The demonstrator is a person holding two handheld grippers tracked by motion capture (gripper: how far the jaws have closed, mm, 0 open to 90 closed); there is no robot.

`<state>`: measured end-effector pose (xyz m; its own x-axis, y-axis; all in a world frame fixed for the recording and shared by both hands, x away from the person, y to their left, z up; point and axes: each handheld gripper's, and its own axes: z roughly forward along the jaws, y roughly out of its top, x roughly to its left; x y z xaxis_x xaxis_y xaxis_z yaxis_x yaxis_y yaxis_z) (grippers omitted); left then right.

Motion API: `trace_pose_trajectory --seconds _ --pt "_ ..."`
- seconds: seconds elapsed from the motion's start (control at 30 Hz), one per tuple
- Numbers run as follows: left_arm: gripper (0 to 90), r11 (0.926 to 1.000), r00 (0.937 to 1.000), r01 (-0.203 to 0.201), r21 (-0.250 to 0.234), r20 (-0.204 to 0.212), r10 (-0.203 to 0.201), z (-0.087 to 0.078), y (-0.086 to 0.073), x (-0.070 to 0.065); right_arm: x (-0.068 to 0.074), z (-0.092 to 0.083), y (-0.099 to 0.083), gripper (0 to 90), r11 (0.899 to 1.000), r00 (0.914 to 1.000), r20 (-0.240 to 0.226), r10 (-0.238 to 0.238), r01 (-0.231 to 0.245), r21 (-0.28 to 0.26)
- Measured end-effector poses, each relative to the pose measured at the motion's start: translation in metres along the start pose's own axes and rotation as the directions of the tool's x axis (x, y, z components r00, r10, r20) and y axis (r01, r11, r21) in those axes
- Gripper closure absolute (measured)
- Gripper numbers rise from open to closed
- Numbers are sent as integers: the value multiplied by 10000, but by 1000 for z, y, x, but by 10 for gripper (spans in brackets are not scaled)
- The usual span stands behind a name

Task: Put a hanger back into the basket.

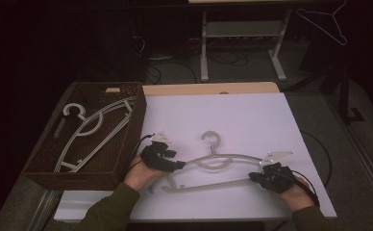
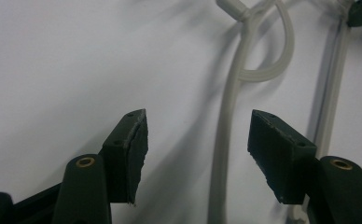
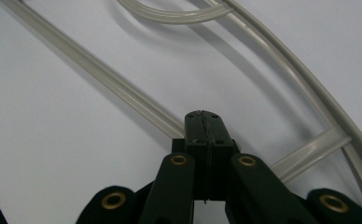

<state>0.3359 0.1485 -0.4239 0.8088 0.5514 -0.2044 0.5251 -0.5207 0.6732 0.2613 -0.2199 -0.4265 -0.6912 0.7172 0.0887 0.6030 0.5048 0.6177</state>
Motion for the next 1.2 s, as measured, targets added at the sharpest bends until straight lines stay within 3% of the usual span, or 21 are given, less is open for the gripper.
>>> trace_pose_trajectory --seconds 0.3,0.53,1.0,1.03,1.2 --pt "412 9972 9982 -584 464 185 576 17 8 -10 0 1 -1 896 10000 9999 -71 81 -82 -50" --pt "470 9938 9958 -919 627 23 919 27 13 -15 0 1 -1 896 10000 10000 -59 69 -69 -37" --pt "673 9822 9870 -1579 1016 -130 1600 43 20 -19 -1 1 -1 896 10000 9999 -85 71 -71 -46" --pt "697 9839 9877 -1531 923 -164 1552 44 20 -19 -1 1 -1 896 9999 9999 -87 85 -85 -54" --pt "780 9796 9850 -1715 1045 -24 1727 44 22 -20 -1 0 -1 896 9999 9999 -95 69 -70 -86"
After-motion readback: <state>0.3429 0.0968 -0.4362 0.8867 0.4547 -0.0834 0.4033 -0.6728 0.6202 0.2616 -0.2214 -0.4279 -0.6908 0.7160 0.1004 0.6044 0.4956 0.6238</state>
